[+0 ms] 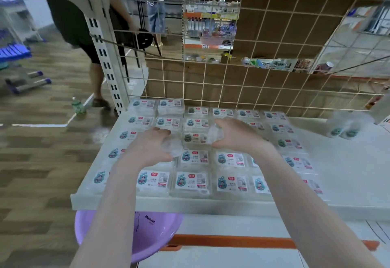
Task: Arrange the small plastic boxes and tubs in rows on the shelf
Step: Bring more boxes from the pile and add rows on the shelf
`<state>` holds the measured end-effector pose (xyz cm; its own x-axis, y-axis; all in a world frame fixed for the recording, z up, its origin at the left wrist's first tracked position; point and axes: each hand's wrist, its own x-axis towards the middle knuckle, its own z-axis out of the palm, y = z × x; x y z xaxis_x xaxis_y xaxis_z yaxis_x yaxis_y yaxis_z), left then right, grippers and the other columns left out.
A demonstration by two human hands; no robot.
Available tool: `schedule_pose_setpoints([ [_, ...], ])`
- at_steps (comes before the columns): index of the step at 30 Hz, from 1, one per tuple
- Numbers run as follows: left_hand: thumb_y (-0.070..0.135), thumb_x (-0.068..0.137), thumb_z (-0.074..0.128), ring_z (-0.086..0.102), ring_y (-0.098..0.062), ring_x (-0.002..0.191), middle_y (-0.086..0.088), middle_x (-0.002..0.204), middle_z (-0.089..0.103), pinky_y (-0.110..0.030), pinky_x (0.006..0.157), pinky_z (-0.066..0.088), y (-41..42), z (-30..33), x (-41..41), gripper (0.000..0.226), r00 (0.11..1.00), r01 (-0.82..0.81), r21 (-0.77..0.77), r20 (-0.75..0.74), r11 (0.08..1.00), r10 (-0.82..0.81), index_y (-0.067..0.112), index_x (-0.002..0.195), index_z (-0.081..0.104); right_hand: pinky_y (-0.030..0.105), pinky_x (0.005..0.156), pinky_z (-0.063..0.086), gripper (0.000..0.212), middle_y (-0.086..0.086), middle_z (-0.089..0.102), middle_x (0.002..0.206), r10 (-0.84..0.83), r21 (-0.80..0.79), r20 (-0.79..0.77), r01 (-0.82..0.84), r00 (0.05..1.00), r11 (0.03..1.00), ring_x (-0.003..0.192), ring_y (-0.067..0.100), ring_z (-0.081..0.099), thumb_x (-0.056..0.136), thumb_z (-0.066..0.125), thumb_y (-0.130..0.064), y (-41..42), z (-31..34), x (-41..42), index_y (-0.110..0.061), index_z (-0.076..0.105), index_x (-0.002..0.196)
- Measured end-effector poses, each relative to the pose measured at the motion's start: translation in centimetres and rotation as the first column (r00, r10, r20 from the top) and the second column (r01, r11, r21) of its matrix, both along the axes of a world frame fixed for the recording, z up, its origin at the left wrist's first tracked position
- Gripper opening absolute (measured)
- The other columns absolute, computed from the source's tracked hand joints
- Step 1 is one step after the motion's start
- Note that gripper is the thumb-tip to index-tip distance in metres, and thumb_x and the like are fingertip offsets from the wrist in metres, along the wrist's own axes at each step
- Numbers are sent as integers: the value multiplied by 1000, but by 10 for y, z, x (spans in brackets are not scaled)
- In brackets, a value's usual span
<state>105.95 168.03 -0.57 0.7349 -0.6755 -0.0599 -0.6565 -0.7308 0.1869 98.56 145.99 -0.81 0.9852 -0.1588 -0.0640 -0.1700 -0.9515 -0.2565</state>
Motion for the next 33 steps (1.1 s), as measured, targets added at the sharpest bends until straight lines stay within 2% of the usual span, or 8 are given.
schedule_pose_setpoints([
  [5, 30, 80, 62, 49, -18, 98, 1, 89, 51, -24, 67, 31, -1, -2, 2, 27, 1000, 11, 30, 2, 999, -12, 13, 93, 47, 32, 74, 49, 60, 2, 57, 121, 36, -32, -66, -38, 997, 999, 94, 18, 56, 77, 68, -36, -1, 3, 15, -17, 47, 130],
  [9, 32, 80, 64, 49, -17, 100, -5, 111, 58, -23, 70, 34, -1, -1, 2, 48, 999, -24, -2, -37, 1000, 24, 8, 121, 52, 34, 80, 51, 63, 6, 54, 127, 50, 12, -1, -50, 999, 999, 103, 22, 57, 75, 67, -28, -1, 8, 30, -16, 44, 133],
  [13, 33, 79, 68, 50, -20, 112, -7, 121, 56, -26, 79, 39, -2, -3, 5, 58, 996, -51, -14, -73, 999, 50, 8, 127, 50, 20, 64, 41, 71, 0, 54, 122, 17, 250, 143, -53, 990, 967, 93, 12, 54, 72, 70, -24, -1, 14, 40, -24, 41, 137],
  [18, 33, 78, 71, 49, -22, 116, -9, 123, 55, -29, 86, 40, 0, -7, 8, 61, 993, -71, -40, -102, 997, 66, 6, 128, 49, 25, 85, 46, 65, -10, 52, 115, -100, 558, 199, -29, 975, 829, 105, 12, 55, 71, 77, -20, -11, 6, 35, -28, 46, 128],
  [21, 33, 73, 71, 53, -23, 106, -6, 107, 58, -29, 72, 42, -1, -10, 12, 52, 995, -73, -30, -76, 997, 70, 9, 116, 53, 24, 87, 45, 61, -13, 52, 116, -169, 639, 231, -19, 958, 769, 108, 12, 55, 71, 77, -17, -25, -3, 20, -30, 47, 122],
  [25, 31, 70, 69, 50, -18, 79, 4, 84, 51, -20, 50, 31, -5, -11, 17, 33, 996, -75, -28, -51, 997, 73, 16, 93, 50, 29, 92, 44, 66, -11, 51, 121, -273, 636, 219, 75, 937, 768, 111, 12, 53, 70, 79, -21, -46, -14, 0, -32, 43, 125],
  [29, 32, 69, 67, 56, -19, 86, 5, 87, 52, -29, 60, 47, -10, -10, 22, 32, 993, -73, -17, -94, 997, 71, 18, 92, 48, 20, 84, 39, 77, -17, 45, 122, -288, 521, 153, 171, 945, 837, 107, 4, 45, 70, 79, -36, -59, -26, -17, -35, 38, 135],
  [33, 37, 67, 69, 56, -17, 81, 3, 88, 51, -26, 56, 43, -15, -7, 20, 37, 992, -77, -10, -105, 997, 75, 20, 92, 48, 35, 102, 33, 83, -9, 39, 142, -257, 327, 53, 227, 965, 918, 128, 17, 38, 71, 75, -47, -66, -37, -25, -29, 35, 141],
])
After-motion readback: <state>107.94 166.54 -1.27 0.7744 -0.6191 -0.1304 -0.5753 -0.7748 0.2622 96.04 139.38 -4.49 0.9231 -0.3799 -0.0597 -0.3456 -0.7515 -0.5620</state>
